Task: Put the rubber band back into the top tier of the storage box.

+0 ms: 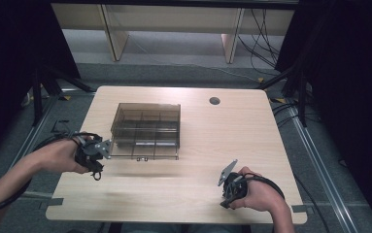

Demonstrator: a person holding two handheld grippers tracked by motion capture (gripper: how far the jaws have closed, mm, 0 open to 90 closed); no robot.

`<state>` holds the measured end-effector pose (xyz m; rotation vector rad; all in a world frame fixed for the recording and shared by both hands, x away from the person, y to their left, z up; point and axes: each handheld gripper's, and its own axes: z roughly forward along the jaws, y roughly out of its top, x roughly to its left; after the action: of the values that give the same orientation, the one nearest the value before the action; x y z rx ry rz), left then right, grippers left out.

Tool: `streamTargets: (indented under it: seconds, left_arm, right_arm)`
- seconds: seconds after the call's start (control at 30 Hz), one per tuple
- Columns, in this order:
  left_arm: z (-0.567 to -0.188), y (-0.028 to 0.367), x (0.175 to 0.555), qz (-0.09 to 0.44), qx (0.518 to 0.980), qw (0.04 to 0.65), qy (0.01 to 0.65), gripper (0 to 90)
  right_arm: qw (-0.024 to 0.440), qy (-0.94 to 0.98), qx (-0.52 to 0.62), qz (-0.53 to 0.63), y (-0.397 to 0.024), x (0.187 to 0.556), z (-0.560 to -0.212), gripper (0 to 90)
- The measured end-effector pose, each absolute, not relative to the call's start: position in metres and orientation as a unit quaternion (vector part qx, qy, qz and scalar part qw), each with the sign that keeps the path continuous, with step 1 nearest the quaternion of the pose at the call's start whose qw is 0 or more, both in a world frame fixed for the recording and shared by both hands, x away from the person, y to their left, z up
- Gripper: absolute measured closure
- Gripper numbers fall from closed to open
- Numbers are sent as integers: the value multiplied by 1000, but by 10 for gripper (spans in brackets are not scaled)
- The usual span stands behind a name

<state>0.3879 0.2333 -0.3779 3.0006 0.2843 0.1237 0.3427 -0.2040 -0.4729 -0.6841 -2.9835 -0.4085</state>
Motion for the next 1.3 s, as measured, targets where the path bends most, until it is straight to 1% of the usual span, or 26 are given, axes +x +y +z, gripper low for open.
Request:
streamTargets:
  seconds: [0.23, 0.33, 0.4, 0.47, 0.77, 1.3]
  left_arm:
    - [-370, 229, 391, 43, 994, 57, 86, 858]
    - [-366, 228, 394, 42, 994, 54, 87, 858]
    - [-365, 227, 393, 37, 993, 52, 97, 858]
    - [-362, 226, 396, 43, 994, 49, 83, 858]
    - [-355, 223, 401, 46, 995, 46, 81, 858]
    - [-344, 214, 411, 35, 996, 33, 70, 858]
  right_arm:
    - [29, -969, -201, -140, -206, 345, -474, 618]
    - [31, -969, -204, -138, -206, 345, -473, 618]
    - [23, -970, -201, -134, -206, 346, -474, 617]
    - [23, -970, -202, -135, -206, 346, -474, 616]
    - [25, -970, -209, -125, -206, 345, -474, 615]
    - [26, -968, -218, -124, -206, 345, -475, 614]
